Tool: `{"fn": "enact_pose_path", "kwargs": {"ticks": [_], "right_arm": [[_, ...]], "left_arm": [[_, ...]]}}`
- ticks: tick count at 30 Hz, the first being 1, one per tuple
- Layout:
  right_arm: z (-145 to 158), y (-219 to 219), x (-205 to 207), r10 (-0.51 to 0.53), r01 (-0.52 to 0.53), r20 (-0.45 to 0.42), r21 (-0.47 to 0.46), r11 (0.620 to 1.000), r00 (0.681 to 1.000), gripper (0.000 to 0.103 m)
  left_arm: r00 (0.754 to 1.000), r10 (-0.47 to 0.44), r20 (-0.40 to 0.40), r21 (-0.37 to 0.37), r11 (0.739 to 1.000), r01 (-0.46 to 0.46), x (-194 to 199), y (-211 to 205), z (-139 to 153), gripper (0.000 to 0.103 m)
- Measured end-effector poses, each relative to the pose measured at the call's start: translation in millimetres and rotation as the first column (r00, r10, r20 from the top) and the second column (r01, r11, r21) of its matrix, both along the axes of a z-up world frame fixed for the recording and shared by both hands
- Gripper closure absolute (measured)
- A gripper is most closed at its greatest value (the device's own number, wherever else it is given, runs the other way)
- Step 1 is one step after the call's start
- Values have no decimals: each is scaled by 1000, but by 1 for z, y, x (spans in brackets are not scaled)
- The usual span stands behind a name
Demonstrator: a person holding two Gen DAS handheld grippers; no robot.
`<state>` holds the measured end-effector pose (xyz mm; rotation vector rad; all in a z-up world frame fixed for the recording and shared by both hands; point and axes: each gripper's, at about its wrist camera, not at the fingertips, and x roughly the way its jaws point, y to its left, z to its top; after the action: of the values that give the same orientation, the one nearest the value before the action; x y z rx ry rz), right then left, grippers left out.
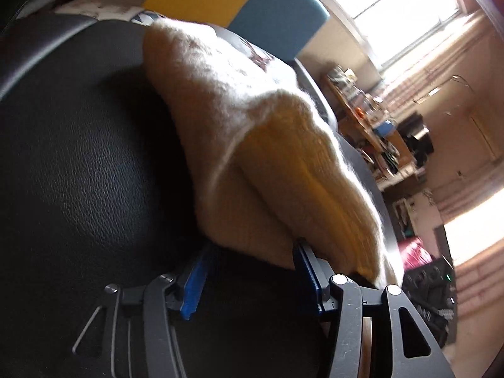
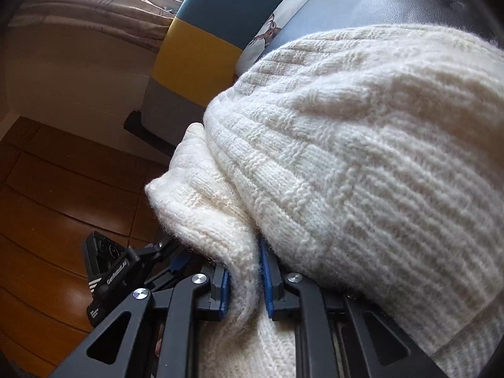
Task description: Fold clothes
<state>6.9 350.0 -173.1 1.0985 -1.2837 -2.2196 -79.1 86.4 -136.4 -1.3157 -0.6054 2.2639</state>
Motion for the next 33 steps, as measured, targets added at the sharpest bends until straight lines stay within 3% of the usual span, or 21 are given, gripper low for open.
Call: {"fn": "enact_pose_path", "kwargs": {"ticks": [3,5,7,9,13,17,19,21,24,27,30,33], "right_arm": [[0,2,-4,1,-1,-13,8,1000,1000,89],[3,3,-2,2,-2,-24,15,1000,1000,88],[-1,7,-1,4,-4,-29,18,1000,1000,88],[-1,8,-1,6,-6,-27,18,1000,1000,88],[11,1,-5,12,-13,24,30,999,1000,84],[34,-15,-10,59,-60,16,62,996,998,80],[50,-20,-10,55,-54,-5,115,992,998,80],[52,-24,-12,52,-54,15,246,968,999,79],[51,-29,-14,41,-63,58,458,887,997,78],[50,-34,-16,21,-79,97,646,759,995,76],[49,-39,-18,-8,-101,131,799,593,991,76],[48,-43,-20,-43,-127,157,909,396,987,78]], "left_arm": [[996,86,-4,-22,996,-86,-10,3,-1,46],[993,115,-10,-46,992,-115,-13,9,-2,51],[994,109,8,-82,991,-108,-18,18,-5,98],[990,136,32,-57,989,-134,-18,16,-9,98],[991,133,7,-34,991,-132,-16,5,3,98],[985,115,-129,24,993,-113,-14,-21,58,98],[971,86,-221,17,996,-84,-12,-30,92,98],[953,47,-301,-6,999,-52,-13,-36,125,98],[920,-38,-390,-112,994,-7,-23,-36,168,98],[897,-85,-434,-180,984,6,-31,-42,192,98],[900,-84,-427,-196,981,-2,-41,-52,196,98],[912,-48,-407,-181,983,-29,-50,-68,193,99]]}}
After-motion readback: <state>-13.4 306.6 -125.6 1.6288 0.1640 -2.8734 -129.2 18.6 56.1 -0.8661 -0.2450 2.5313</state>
